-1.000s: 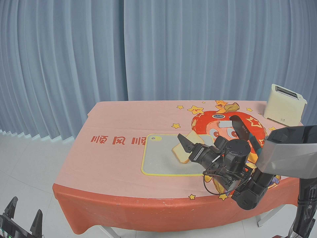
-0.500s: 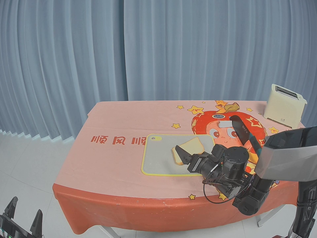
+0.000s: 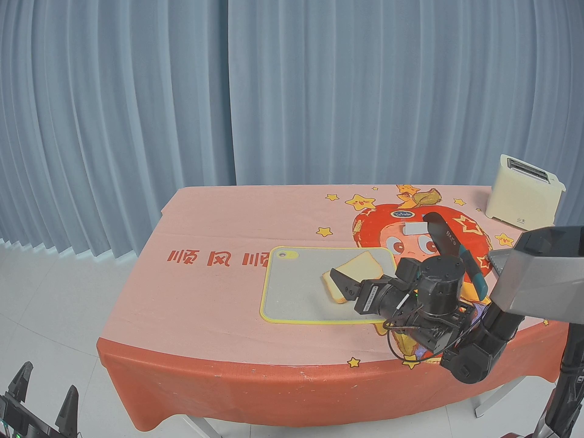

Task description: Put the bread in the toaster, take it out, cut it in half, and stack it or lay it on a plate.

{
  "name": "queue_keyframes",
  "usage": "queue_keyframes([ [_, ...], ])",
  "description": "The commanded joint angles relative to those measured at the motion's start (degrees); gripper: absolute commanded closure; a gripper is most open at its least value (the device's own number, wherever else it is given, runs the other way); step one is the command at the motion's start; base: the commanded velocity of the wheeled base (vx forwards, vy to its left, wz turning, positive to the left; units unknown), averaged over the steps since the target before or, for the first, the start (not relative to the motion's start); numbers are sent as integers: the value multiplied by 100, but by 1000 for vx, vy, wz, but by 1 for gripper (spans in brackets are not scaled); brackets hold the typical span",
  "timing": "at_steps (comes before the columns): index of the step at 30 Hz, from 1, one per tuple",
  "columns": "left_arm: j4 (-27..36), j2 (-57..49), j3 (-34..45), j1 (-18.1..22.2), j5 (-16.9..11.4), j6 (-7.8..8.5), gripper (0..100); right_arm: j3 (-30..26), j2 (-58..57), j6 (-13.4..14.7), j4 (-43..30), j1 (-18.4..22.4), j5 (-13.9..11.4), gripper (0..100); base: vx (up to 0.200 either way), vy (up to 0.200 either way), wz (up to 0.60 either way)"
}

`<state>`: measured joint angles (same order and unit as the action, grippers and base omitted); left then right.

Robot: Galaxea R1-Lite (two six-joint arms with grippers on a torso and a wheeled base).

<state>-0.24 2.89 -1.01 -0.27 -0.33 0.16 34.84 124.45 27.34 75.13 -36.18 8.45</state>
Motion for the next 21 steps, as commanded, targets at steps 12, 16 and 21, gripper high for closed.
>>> queue_keyframes([
  [12, 7, 1, 101, 0, -2, 2, 0, 831, -387, -36, -1660, -196, -54, 0, 0, 0, 0],
  [16, -2, 1, 101, 0, -2, 2, 0, 902, -290, 61, -1809, -284, -54, 0, 0, 0, 0],
  [21, -2, 1, 101, 0, -2, 2, 0, 884, -255, 254, -1941, -372, -54, 0, 0, 0, 0],
])
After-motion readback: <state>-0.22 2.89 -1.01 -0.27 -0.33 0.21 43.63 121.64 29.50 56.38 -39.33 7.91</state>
